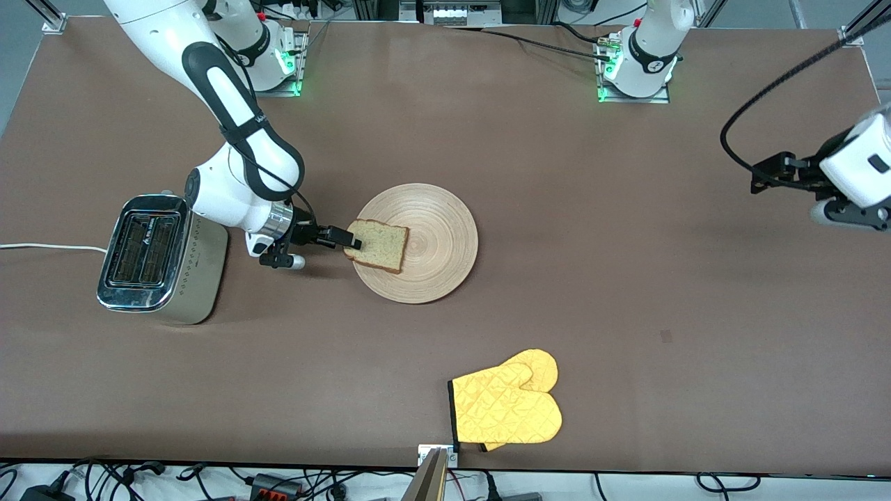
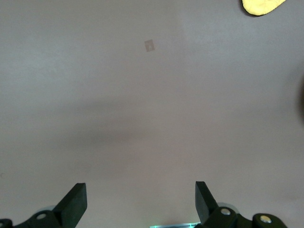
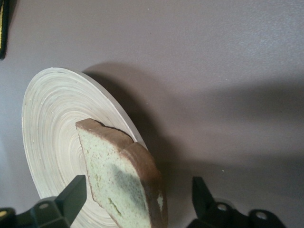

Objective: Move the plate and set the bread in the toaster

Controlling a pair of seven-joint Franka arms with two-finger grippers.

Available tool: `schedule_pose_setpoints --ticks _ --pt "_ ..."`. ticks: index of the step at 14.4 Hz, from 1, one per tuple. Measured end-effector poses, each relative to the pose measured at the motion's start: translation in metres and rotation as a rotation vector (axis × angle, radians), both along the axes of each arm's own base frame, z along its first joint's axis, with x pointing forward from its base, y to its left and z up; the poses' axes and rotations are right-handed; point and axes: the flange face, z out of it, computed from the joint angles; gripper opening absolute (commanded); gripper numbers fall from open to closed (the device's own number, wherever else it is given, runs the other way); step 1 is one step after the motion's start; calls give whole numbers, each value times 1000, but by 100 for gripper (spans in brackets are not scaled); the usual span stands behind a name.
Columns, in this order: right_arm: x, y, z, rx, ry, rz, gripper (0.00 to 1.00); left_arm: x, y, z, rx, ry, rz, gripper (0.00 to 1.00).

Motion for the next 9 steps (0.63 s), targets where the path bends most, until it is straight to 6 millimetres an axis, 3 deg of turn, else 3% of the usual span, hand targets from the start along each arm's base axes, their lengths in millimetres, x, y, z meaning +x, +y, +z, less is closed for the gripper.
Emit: schedule_pose_setpoints --ticks 1,5,9 --pt "0 1 0 1 0 2 87 -7 -2 1 5 -11 17 100" --pt "-2 4 0 2 1 5 69 -22 -7 2 18 -29 72 100" --pt "-2 4 0 3 1 5 67 -26 -7 -6 21 -36 93 100"
